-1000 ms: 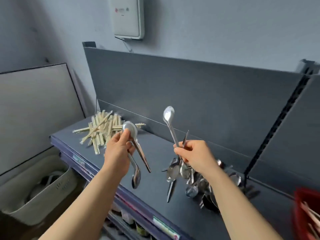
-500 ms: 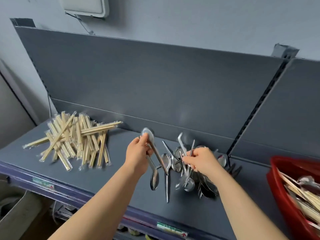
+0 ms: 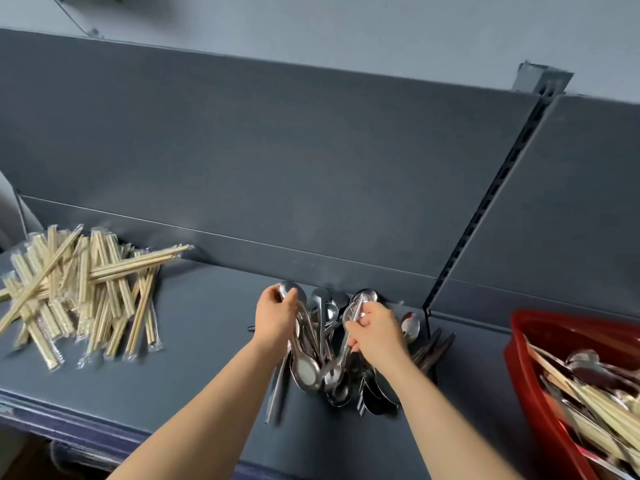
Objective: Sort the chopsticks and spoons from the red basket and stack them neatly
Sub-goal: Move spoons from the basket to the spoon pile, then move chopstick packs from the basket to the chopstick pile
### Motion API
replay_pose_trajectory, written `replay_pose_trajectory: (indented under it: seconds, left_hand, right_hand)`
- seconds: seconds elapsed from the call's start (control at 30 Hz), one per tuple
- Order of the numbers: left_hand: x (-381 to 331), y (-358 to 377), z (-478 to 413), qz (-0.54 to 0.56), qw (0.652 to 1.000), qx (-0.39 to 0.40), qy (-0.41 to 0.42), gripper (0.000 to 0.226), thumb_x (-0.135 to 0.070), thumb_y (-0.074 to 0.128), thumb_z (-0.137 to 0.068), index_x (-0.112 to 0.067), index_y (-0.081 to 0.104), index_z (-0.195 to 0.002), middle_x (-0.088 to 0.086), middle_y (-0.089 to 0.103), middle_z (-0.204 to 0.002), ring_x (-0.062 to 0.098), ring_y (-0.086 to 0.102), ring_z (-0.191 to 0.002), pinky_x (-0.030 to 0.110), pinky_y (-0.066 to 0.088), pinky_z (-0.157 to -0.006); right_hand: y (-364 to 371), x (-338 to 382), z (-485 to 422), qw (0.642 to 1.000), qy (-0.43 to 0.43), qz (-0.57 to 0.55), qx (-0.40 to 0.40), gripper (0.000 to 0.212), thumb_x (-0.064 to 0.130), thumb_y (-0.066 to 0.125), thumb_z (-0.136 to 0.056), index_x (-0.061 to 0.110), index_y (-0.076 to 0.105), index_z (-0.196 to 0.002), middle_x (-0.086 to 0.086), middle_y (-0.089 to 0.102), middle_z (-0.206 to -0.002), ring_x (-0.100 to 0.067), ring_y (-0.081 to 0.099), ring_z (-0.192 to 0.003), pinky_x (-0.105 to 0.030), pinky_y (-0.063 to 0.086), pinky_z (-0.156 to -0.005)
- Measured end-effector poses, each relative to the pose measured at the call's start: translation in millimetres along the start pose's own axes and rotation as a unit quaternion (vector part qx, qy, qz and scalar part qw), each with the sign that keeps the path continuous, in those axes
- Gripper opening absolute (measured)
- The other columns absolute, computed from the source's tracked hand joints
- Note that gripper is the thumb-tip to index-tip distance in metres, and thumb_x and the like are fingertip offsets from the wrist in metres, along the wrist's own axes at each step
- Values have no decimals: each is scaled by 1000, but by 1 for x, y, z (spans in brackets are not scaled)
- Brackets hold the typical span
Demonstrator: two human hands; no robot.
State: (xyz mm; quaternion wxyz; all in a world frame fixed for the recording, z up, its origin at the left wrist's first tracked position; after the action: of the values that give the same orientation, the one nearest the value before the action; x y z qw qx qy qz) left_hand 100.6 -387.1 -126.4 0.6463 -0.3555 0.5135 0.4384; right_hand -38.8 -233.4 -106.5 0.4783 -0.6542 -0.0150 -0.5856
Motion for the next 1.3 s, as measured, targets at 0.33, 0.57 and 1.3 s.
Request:
replay_pose_trajectory:
  seconds: [0.33,0.57,1.3]
  left_hand:
    - [-4,5,8,-164,984,30,67,59,-23,51,-98,-9,25,-150,6,21,-157,18,23,-144,25,16,-115]
    - [-58,37,44,-206,955,102,188,35,-22,57,-94,-22,53,-129,-3,47,-136,28,50,-120,35,40,-103]
    - [-18,395,270,-366,709,499,339,39,-22,77,-79,-16,68,-117,-5,65,-125,11,60,-114,12,38,-89]
  right_hand:
    - [-15,0,14,998,-20,11,-58,31,18,61,-88,17,58,-119,8,64,-89,-15,62,-83,-37,54,-79]
    - [-77,-13,47,988,14,-23,-150,31,26,63,-90,16,65,-119,0,69,-112,-18,64,-103,-39,50,-95]
    - [-392,-257,174,957,198,175,-122,41,24,76,-81,21,68,-120,2,64,-126,-15,59,-113,-29,46,-98]
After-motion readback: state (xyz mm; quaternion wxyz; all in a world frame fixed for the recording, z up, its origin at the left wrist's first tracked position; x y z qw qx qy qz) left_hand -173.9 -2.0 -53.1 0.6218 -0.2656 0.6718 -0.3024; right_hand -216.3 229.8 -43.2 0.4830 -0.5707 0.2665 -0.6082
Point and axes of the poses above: each hand's wrist, its own z-axis away from the middle knuckle, its own y-axis out of the palm, x = y × z, the point moved 8 cm from there along -z, towards the middle knuckle
